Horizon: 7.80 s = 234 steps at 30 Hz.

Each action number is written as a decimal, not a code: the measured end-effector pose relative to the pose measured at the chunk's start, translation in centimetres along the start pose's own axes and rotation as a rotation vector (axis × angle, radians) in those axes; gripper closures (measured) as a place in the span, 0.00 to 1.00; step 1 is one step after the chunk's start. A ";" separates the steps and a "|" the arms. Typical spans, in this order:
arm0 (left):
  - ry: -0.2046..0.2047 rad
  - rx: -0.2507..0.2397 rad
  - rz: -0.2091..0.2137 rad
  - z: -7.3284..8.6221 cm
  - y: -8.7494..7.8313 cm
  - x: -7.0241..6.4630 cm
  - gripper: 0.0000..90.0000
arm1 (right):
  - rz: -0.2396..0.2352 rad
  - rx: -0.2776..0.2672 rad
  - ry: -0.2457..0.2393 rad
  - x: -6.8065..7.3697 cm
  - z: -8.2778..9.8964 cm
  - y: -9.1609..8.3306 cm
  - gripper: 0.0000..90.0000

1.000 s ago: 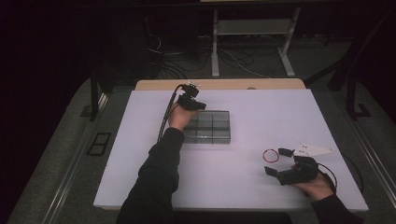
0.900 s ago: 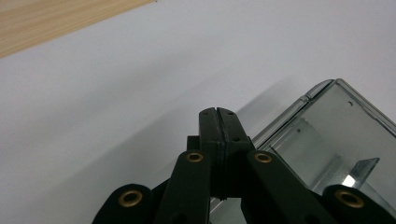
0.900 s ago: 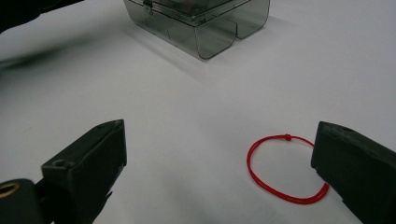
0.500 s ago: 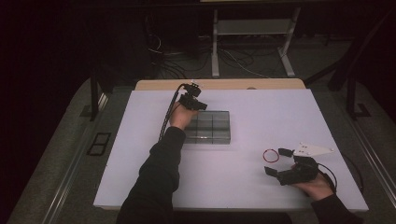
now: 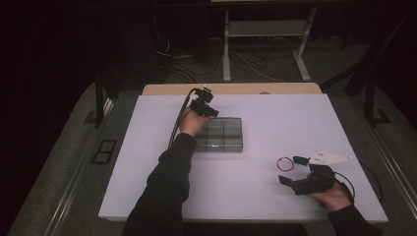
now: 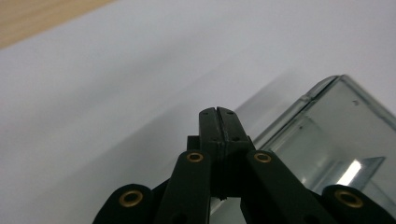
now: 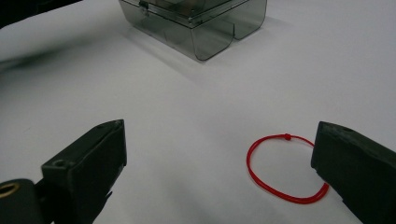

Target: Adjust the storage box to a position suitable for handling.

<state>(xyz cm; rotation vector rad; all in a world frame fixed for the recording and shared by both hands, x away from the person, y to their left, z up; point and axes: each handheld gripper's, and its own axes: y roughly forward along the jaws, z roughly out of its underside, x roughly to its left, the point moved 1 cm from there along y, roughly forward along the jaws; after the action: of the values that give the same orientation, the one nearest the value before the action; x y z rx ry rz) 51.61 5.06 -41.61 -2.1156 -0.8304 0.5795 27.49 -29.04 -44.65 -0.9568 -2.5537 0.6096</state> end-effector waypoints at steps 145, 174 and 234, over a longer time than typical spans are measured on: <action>0.023 -0.198 0.074 20.7 -10.2 -4.4 1.00 | 0.008 0.003 -0.004 0.2 0.0 0.2 0.03; 0.056 -0.198 0.120 18.7 -8.5 -6.7 1.00 | 0.003 0.006 -0.007 0.3 0.0 0.3 0.03; 0.113 -0.271 0.116 18.7 -9.6 -7.6 0.48 | -0.019 0.002 -0.014 0.5 0.0 0.1 0.03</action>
<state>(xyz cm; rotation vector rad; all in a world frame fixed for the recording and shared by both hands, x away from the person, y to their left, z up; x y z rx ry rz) 31.07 13.50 -44.16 -2.4317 -0.7606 0.4211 27.18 -28.60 -44.60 -0.9304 -2.5707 0.6155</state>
